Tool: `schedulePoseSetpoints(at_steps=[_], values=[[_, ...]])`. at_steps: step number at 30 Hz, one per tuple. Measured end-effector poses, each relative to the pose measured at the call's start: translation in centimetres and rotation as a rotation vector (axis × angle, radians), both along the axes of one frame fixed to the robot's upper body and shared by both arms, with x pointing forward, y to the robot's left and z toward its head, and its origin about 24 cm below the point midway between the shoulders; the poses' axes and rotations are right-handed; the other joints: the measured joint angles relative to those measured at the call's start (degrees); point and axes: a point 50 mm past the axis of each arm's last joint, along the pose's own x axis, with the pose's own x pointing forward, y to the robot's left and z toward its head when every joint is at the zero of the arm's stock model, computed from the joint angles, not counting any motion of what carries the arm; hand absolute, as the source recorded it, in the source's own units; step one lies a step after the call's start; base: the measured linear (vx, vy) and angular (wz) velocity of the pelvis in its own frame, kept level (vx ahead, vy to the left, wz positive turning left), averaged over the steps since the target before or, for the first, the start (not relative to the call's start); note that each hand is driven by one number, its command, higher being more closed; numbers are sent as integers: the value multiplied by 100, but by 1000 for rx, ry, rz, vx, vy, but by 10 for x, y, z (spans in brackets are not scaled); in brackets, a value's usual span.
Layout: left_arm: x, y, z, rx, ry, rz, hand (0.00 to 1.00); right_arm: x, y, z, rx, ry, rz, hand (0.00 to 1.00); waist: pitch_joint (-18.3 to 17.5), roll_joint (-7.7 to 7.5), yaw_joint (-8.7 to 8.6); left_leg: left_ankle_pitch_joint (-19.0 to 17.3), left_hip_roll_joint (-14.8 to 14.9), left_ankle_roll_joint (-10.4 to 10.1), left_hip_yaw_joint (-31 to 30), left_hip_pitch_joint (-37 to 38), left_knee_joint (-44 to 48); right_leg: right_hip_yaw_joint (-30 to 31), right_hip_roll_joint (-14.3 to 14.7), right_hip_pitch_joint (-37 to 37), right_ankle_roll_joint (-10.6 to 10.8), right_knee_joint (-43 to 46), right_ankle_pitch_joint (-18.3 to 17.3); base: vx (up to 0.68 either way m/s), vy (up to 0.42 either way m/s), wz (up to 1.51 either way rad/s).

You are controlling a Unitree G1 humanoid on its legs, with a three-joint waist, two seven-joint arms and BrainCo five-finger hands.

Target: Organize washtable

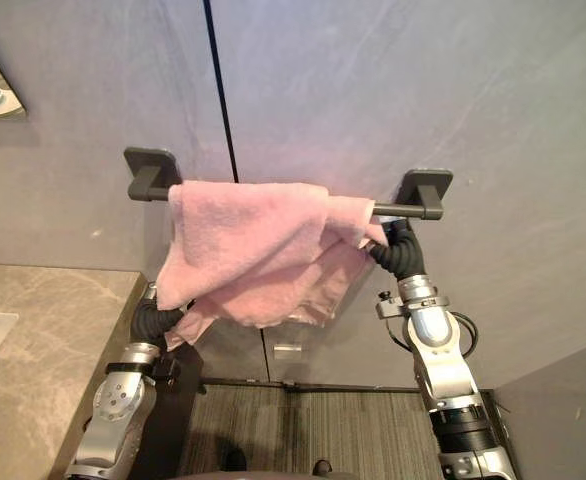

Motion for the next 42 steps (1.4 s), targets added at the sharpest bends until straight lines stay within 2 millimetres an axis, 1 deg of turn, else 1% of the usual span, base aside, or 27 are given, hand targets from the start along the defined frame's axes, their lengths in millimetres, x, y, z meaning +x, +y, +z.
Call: schedulePoseSetpoints(at_steps=[4, 8, 14, 16, 22, 27, 28, 30, 34, 42], values=[[1, -4, 6, -17, -31, -7, 100, -4, -9, -3, 38, 3, -48, 100, -2, 9, -19, -1, 3, 0, 11, 15, 1, 12, 7, 16, -15, -21, 10, 0, 0, 0], [1, -7, 6, -57, -31, -4, 100, -7, -11, -6, 49, 14, -64, 100, 3, 35, -39, -1, -4, 0, 12, 18, 3, 9, 11, 21, -32, -21, 21, 0, 0, 0], [1, -9, 5, -66, -29, -16, 100, -7, -13, -9, 81, 20, -82, 100, 10, 51, -138, -2, -9, 1, 9, 26, 1, 5, 6, 22, -28, -17, 18, 0, 0, 0], [2, -9, 2, -68, -17, -15, 100, -9, -14, -12, 89, 33, -85, 100, 9, 59, -147, -3, -13, 1, 10, 44, -1, 6, 2, 17, 5, -17, -6, 0, 0, 0], [7, -10, -6, -72, 14, -12, 100, -10, -17, -24, 89, 80, -97, 100, 6, 92, -148, -4, -18, 3, 8, 58, -2, 5, -4, 26, 7, -19, -9, 0, 0, 0], [8, -11, -10, -113, 30, 7, 100, -9, -17, -27, 86, 95, -91, 100, 0, 108, -148, -5, -13, 3, -6, 57, -2, -3, -9, 36, 6, -26, -9, 0, 0, 0], [8, -10, -14, -118, 46, 11, 100, -9, -17, -31, 83, 114, -85, 100, 0, 107, -145, -8, -5, 3, -14, 56, -2, -8, -34, 42, 4, -27, -13, 0, 0, 0], [8, -9, -18, -130, 63, 16, 100, -8, -16, -33, 82, 125, -80, 100, -1, 109, -147, -8, 2, 3, -23, 57, -2, -15, -34, 81, 7, -28, -18, 0, 0, 0], [8, -6, -23, -130, 81, 31, 100, -8, -13, -38, 76, 143, -72, 100, -3, 104, -147, -8, 11, 4, -39, 57, -2, -24, -38, 86, 17, -23, -27, 0, 0, 0], [9, -4, -32, -137, 120, 46, 100, -7, -9, -48, 65, 183, -65, 100, -54, 27, -150, -11, -18, 7, -71, 85, -3, -54, -42, 99, 18, 39, -76, 0, 0, 1]])
